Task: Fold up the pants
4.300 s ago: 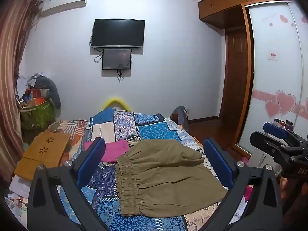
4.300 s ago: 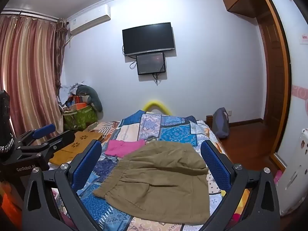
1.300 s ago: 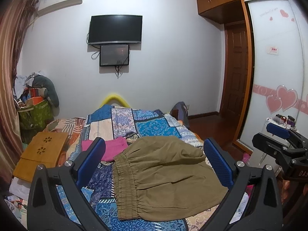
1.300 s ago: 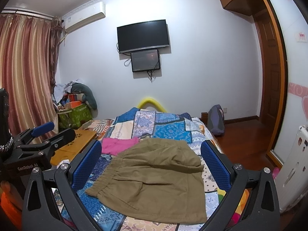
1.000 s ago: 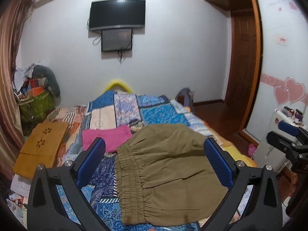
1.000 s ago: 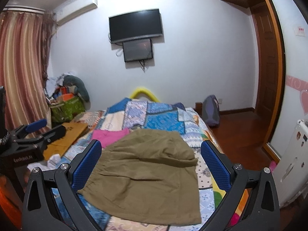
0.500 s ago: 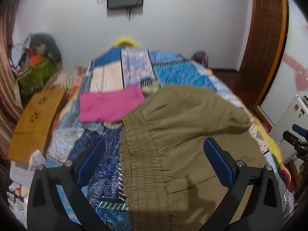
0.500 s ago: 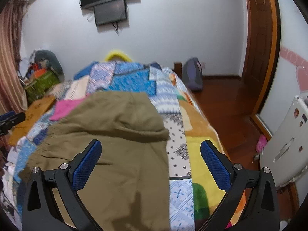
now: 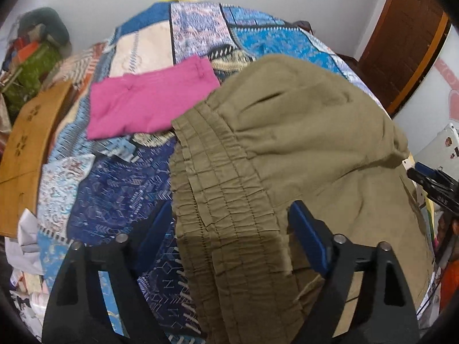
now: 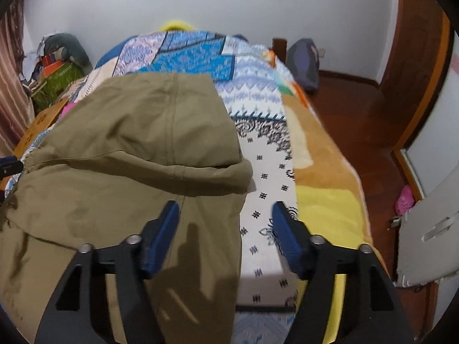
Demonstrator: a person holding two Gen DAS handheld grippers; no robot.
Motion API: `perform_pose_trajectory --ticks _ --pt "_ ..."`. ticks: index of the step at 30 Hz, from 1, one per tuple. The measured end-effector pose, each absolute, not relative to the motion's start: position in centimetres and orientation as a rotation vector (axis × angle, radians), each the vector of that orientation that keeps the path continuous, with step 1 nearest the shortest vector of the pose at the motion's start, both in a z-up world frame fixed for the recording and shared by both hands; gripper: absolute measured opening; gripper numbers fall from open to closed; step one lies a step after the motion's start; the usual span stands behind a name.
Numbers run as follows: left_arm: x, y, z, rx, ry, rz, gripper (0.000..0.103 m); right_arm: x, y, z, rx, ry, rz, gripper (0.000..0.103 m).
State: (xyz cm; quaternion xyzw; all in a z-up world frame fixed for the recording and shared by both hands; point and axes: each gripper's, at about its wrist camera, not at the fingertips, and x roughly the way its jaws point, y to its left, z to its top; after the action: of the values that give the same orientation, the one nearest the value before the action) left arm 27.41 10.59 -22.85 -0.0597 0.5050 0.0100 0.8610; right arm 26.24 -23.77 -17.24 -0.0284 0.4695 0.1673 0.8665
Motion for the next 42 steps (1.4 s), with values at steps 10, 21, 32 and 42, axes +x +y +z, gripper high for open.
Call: perform_pose_trajectory --ticks 10,21,32,42 --pt "27.3 9.6 -23.7 -0.086 1.049 -0.033 0.060 26.9 -23.3 -19.4 -0.062 1.029 0.415 0.032" --pt "26.4 9.7 -23.6 0.000 1.036 -0.007 0.054 26.0 -23.7 -19.2 -0.156 1.033 0.403 0.008" --pt "27.1 11.9 -20.4 -0.075 0.979 0.023 0.072 26.5 -24.3 -14.9 -0.112 0.967 0.403 0.048" --pt "31.5 11.5 -24.2 -0.135 1.095 0.000 0.078 32.3 -22.0 -17.1 -0.076 1.014 0.439 0.052"
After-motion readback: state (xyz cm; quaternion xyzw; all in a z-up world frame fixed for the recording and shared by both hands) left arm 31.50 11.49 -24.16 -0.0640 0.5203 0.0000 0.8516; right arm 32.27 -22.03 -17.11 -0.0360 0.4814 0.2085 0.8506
